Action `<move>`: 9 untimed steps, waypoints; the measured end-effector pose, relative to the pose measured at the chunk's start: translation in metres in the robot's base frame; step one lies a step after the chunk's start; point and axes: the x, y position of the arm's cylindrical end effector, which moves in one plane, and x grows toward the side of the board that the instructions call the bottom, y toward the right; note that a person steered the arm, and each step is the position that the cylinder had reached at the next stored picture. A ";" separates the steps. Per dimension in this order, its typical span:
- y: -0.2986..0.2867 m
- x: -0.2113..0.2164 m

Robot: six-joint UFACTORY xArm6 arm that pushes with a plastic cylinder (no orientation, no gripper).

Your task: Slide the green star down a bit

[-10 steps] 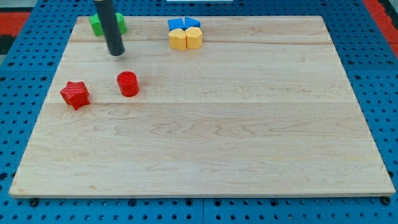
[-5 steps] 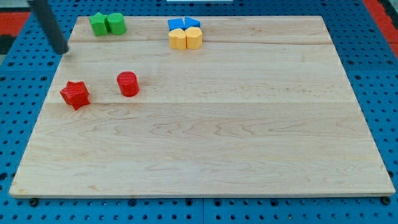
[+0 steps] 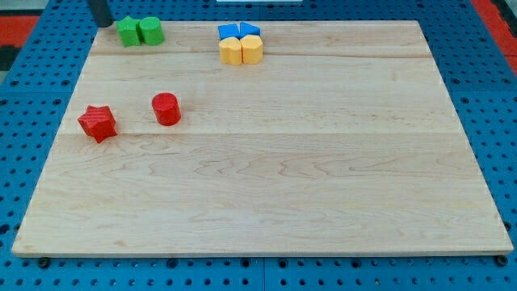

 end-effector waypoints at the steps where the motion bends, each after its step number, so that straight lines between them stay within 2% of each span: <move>1: 0.016 0.000; 3: 0.069 0.000; 5: 0.054 0.010; 9: 0.040 0.061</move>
